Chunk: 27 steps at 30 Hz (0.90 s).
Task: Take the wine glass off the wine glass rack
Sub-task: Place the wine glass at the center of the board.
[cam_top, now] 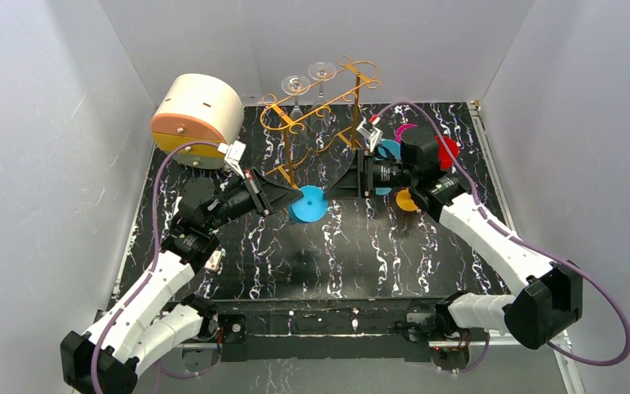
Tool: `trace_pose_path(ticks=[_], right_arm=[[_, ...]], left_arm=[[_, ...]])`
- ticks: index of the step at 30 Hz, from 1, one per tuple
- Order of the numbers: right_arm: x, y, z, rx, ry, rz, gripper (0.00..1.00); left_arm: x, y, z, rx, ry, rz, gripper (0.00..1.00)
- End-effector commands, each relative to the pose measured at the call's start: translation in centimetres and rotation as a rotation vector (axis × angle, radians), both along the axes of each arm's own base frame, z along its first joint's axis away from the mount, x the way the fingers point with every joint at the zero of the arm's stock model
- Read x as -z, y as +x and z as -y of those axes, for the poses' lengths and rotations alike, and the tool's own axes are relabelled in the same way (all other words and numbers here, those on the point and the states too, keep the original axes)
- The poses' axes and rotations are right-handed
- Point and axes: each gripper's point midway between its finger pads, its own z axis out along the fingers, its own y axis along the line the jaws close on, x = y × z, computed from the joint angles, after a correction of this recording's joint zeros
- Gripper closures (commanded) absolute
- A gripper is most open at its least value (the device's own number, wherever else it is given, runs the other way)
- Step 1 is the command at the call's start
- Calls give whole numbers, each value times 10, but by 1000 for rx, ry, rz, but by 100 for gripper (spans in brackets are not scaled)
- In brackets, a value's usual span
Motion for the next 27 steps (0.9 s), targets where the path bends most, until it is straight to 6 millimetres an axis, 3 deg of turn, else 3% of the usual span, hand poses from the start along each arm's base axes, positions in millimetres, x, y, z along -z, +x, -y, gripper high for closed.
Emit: trace_pose_path(ticks=[1, 10, 27], right_arm=[[-28, -6, -15, -74, 61, 107, 38], [-33, -13, -24, -131, 89, 106, 67], [-34, -17, -26, -178, 115, 109, 78]], left_arm=[[-12, -3, 4, 7, -45, 46, 100], [-3, -1, 2, -23, -35, 31, 100], [-3, 0, 8, -16, -70, 38, 100]])
